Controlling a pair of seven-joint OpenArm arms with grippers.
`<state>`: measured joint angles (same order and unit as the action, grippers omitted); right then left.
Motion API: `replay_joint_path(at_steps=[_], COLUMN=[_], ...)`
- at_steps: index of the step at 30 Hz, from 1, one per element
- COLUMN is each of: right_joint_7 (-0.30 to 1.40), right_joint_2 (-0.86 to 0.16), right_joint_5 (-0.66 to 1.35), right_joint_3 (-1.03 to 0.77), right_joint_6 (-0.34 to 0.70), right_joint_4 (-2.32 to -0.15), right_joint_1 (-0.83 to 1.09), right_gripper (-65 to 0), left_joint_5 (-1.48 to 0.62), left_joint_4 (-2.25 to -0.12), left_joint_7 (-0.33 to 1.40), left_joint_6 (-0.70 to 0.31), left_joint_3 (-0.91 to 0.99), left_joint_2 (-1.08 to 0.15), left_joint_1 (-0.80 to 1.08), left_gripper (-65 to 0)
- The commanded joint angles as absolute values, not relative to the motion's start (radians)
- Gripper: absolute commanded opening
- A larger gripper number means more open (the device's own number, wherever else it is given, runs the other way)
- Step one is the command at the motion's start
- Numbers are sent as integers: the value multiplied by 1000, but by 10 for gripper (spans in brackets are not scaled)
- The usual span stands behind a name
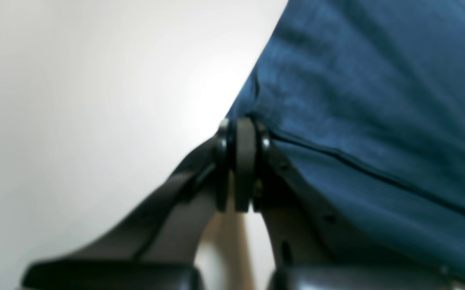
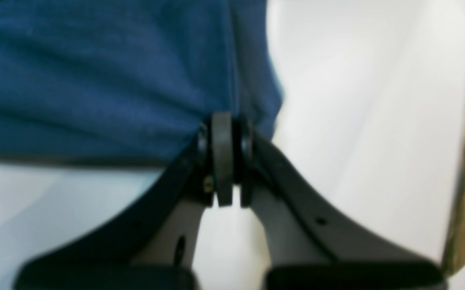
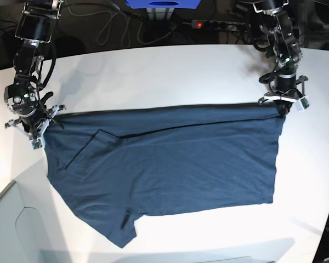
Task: Fold the T-shirt properly
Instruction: 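Regrasp the folded edge with both grippers and drag it back toward the arms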
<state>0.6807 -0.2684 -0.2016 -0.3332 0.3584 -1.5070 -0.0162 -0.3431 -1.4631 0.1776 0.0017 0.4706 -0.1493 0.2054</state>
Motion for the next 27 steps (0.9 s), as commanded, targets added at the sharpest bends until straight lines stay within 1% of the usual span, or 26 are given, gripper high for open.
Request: replay_joint_path(at_steps=[1,5,7,9,11,13,17,20,25,27], right_joint_7=[674,748,780,822,857,880,881,881,871,877], right_joint_2=[-288,-288,-288,-288,-286,-288,-288,-283,-283,-283], right_joint_5=[-196,-196,-196,-200,-200,-200,-200,-200,-200,-200], right_joint_3=[-338,-337,-337,-337,-332,-295,-278,-271,-262,-266], right_joint_6=[364,364,383,430,452,453,453,455,455,455], right_joint_4=[-1557,-1655,-1673,-1667,-1647,-1603,-1570,-1575,-1577,-1613], right_joint_1=[-42,-70,-101,-150,-202,-266,-328,-323,-257,-232], right_gripper=[-649,-649,-649,-649,-649,-649,-649,-649,-649,-649], left_joint_5=[-346,-344,-344,-344,-344,-344,-344,-344,-344,-352], left_joint_4=[-1503,-1546,-1552,-1552,-1552,-1547,-1552,-1552,-1549,-1552], left_joint_7=[147,147,148,168,237,297,348,375,371,369], left_joint_6=[8,8,8,8,8,8,8,7,4,4], left_joint_3=[475,475,467,472,475,476,512,516,518,518], left_joint_2=[-165,-171,-189,-194,-199,-200,-194,-194,-193,-191], left_joint_1=[203,194,177,143,107,64,21,8,41,59], left_gripper=[-650,-650,-650,-650,-650,-650,-650,-650,-650,-650])
